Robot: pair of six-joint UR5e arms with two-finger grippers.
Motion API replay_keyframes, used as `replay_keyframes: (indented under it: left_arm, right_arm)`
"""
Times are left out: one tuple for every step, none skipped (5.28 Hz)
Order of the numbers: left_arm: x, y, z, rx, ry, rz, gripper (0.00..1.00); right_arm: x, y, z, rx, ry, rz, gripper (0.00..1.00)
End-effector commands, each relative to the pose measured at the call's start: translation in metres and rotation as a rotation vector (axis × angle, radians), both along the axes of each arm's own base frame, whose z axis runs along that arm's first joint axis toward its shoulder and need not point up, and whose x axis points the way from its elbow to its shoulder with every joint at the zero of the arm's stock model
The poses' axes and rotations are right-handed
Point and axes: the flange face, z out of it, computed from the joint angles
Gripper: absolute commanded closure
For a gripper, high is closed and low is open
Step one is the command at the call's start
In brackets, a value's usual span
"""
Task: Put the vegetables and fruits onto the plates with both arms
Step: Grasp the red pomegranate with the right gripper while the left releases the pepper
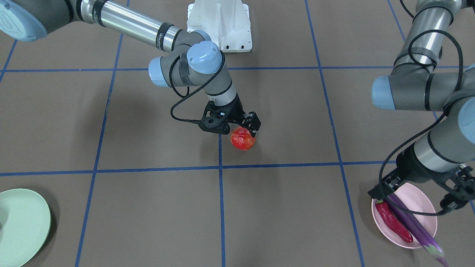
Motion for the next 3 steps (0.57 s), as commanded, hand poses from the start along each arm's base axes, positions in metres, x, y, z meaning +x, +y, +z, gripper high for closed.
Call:
replay_keyframes:
  left_arm:
    - [-0.004,0.010,-0.004,0.009,0.002,0.000,0.00]
    - [-0.004,0.010,-0.003,0.009,0.000,0.000,0.00]
    - [-0.004,0.010,-0.004,0.007,0.002,-0.005,0.00]
  right_arm:
    - [-0.003,-0.002,0.003,-0.010,-0.005,0.019,0.00]
    - [-0.008,-0.001,0.009,-0.016,0.008,0.016,0.00]
    - [-0.012,-0.002,0.015,-0.023,0.020,0.015,0.00]
